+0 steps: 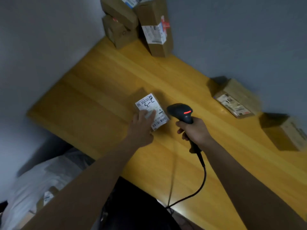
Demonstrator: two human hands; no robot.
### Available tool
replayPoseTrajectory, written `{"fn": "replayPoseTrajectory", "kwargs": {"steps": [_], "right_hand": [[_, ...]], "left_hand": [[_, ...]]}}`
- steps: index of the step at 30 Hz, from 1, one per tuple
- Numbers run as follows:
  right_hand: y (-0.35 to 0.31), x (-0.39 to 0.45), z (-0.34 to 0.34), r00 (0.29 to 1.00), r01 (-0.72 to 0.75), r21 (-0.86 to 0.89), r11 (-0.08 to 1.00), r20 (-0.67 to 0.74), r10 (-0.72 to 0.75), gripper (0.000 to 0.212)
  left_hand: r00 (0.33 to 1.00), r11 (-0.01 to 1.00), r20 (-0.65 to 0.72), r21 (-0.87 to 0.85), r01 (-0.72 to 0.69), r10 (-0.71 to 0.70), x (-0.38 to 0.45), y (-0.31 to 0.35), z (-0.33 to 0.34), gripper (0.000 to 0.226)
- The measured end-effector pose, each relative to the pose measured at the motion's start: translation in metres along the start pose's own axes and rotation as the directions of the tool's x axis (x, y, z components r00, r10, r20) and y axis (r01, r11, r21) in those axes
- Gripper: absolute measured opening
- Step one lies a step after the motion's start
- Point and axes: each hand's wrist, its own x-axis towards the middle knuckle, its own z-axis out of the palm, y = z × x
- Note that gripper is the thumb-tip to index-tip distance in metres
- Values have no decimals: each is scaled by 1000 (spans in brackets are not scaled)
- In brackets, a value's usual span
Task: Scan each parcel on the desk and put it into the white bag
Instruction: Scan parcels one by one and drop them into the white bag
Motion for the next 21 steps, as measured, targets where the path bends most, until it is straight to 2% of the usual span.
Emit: {"fn": "replayPoseTrajectory", "kwargs": {"steps": [4, 8, 10, 16, 21], "right_hand": [[31, -39, -15, 994, -51, -139, 989, 94, 64, 10], [36, -61, -20, 994, 22, -235, 972, 110, 4, 11], [32, -66, -18, 992, 38, -235, 971, 128, -8, 13], [27, -74, -14, 988, 57, -317, 947, 157, -7, 16], [27, -75, -16, 989, 53, -309, 950, 151, -6, 15]], "left_hand": [[995, 982, 82, -181, -46, 61, -22, 7, 5, 81], [994, 953, -104, -298, -61, 31, -32, -4, -2, 61], [990, 950, -138, -311, -42, -2, -36, -8, -6, 55], [995, 968, -84, -252, 21, -44, -41, -19, -4, 57], [993, 964, -111, -267, 4, -35, -40, -20, -5, 58]]}}
